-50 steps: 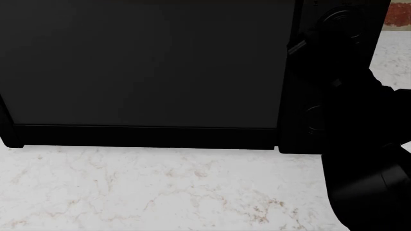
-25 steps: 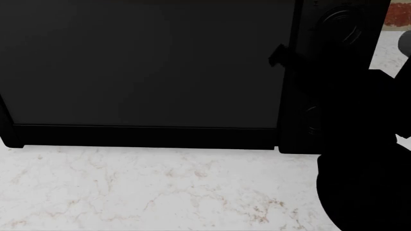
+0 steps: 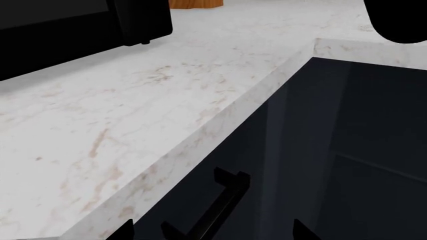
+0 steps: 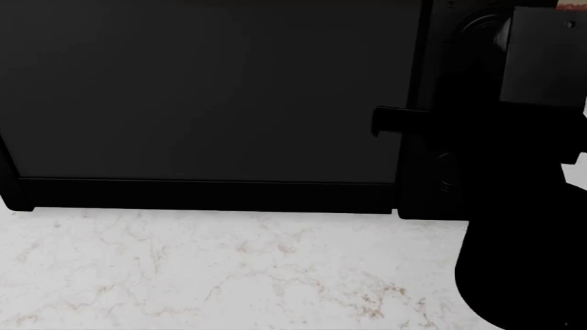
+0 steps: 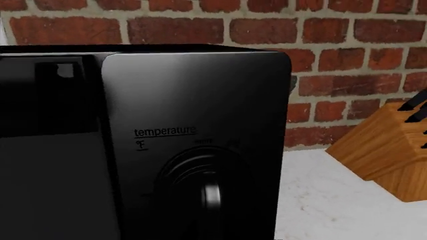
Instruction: Decrease the toaster oven temperature.
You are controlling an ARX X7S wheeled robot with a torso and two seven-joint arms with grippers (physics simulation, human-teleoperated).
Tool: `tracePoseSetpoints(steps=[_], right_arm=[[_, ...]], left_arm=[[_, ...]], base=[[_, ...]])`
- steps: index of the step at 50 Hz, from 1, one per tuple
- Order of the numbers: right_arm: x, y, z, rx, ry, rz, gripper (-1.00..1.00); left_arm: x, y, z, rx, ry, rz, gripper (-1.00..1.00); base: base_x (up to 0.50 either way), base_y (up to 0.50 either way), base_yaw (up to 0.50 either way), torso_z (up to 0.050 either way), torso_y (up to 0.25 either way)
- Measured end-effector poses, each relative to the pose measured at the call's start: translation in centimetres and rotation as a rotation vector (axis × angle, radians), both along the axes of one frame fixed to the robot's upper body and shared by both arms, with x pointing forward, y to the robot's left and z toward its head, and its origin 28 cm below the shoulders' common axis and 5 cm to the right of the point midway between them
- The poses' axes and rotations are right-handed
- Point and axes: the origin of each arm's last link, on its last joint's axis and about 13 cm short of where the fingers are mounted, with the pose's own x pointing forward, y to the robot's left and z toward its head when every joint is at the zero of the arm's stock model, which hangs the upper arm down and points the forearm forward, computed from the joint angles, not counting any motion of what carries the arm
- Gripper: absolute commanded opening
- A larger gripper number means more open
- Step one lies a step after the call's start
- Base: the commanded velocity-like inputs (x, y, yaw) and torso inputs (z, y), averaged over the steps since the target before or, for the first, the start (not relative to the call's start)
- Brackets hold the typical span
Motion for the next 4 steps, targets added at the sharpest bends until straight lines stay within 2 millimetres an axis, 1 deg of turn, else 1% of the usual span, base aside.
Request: tracePoseSetpoints(steps=[4], right_arm=[[-0.01, -0.04, 0.15, -0.098, 0.022, -0.015, -1.0]], left_arm=[[-0.02, 0.01, 0.0, 0.0, 0.0, 0.0, 1.0]], base=[[0.0, 0.0, 0.0, 0.0, 0.0]])
